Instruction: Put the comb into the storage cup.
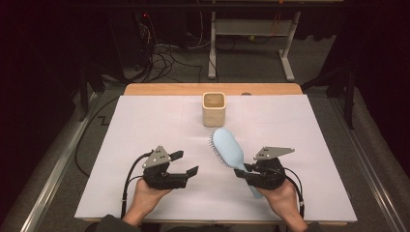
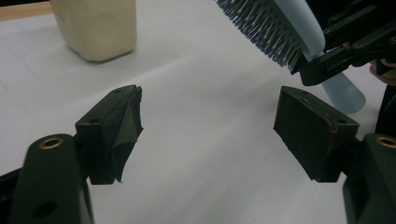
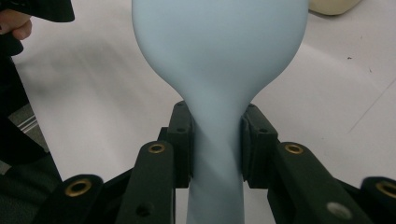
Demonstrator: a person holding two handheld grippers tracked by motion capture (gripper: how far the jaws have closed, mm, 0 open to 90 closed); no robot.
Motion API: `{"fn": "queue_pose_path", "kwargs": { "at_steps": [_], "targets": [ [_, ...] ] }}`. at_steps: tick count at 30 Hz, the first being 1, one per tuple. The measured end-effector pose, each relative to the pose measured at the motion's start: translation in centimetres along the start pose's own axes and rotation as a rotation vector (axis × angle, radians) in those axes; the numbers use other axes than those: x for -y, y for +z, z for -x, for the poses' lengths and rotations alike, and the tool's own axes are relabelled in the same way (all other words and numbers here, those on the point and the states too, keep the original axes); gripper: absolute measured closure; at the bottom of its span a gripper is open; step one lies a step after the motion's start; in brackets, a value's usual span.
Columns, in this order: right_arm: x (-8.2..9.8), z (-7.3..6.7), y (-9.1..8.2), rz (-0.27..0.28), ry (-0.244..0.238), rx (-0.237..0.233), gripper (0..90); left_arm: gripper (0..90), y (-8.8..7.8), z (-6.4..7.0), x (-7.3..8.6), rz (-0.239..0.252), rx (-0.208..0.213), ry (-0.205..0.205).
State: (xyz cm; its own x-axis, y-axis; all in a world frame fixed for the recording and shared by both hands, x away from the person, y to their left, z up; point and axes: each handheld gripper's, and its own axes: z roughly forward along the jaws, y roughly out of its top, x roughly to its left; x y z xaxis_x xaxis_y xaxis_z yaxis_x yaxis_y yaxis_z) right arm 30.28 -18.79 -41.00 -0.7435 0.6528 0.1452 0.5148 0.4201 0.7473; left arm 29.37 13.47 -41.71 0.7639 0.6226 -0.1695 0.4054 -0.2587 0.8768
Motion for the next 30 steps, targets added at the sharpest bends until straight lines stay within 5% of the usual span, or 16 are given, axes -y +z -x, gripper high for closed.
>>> {"fn": "queue_pose_path", "kwargs": {
  "at_steps": [30],
  "targets": [
    [-0.5, -1.2, 0.7, 0.008, -0.047, -0.015, 70.5, 18.9, 3.8, 2.1, -2.6, -0.030, 0.093, -0.012]
  ]
}}
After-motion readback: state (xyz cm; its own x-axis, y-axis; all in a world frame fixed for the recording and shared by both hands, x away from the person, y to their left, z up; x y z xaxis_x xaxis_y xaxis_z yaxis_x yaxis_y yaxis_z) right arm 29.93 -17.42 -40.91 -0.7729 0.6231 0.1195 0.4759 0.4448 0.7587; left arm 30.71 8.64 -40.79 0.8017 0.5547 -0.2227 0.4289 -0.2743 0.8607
